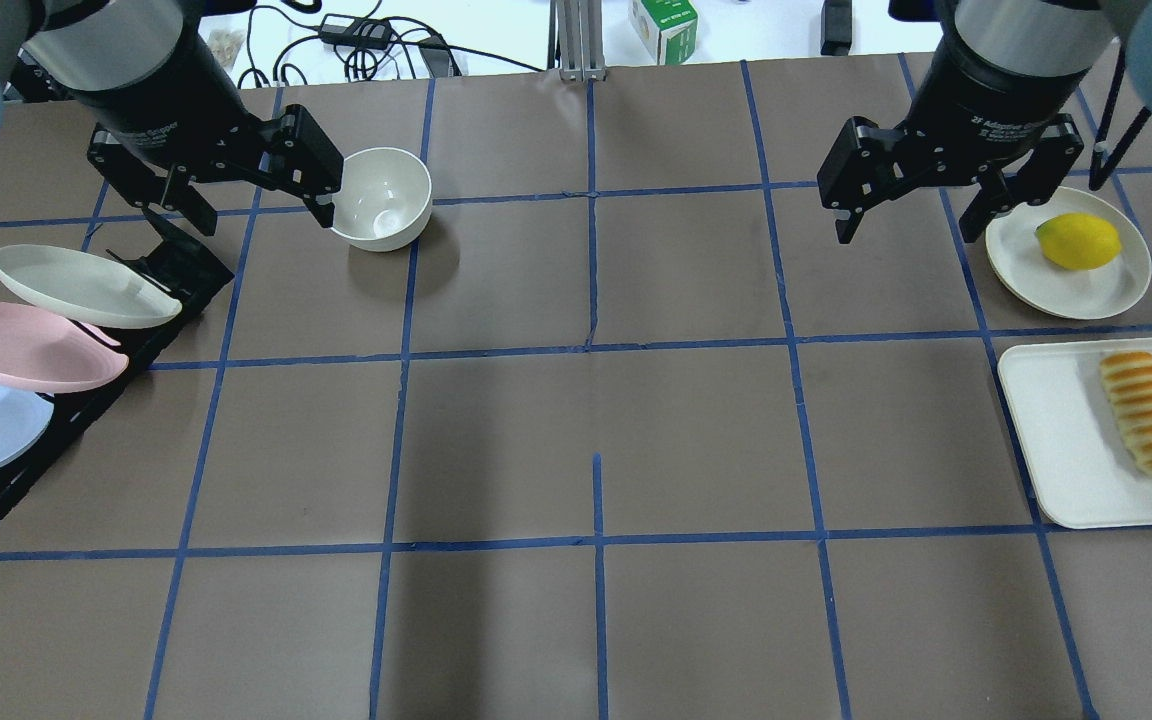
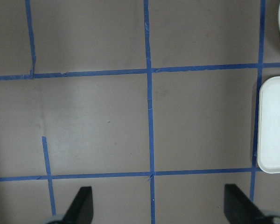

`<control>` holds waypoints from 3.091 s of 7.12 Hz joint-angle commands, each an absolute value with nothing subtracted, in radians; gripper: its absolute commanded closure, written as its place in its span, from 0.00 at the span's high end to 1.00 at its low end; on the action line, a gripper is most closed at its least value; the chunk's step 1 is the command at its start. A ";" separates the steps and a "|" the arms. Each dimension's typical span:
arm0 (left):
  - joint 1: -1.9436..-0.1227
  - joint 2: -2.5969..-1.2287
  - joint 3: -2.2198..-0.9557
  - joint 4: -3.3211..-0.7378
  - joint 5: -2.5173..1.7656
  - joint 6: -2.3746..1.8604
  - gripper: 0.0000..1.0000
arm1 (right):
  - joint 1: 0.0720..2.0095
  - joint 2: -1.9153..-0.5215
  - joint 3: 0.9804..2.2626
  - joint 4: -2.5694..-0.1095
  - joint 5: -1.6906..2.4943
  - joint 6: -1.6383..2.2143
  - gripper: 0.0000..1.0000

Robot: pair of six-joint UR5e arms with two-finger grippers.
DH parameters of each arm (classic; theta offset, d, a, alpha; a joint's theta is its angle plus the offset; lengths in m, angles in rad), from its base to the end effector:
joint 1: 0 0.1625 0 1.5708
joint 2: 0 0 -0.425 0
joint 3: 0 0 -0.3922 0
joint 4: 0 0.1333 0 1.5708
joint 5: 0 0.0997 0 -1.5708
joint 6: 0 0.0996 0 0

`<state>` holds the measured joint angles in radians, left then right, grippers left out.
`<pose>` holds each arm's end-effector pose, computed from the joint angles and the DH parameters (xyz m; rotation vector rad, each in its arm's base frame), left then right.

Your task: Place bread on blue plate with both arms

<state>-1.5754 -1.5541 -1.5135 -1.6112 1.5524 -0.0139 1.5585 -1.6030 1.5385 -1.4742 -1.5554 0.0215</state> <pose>-0.1374 -0.4864 0.5203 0.0140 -3.1224 0.0522 0.1290 -0.4758 0.5098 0.0532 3.1255 0.0503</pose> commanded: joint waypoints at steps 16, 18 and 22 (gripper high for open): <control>-1.551 -1.535 -1.532 -1.614 1.572 0.028 1.00 | 1.266 -1.534 1.606 -1.552 -1.644 -0.120 1.00; -1.533 -1.531 -1.531 -1.608 1.580 0.012 1.00 | 1.169 -1.510 1.675 -1.751 -1.673 -0.183 1.00; -1.048 -1.549 -1.545 -1.621 1.585 0.055 1.00 | 0.967 -1.398 1.799 -1.920 -1.689 -0.466 1.00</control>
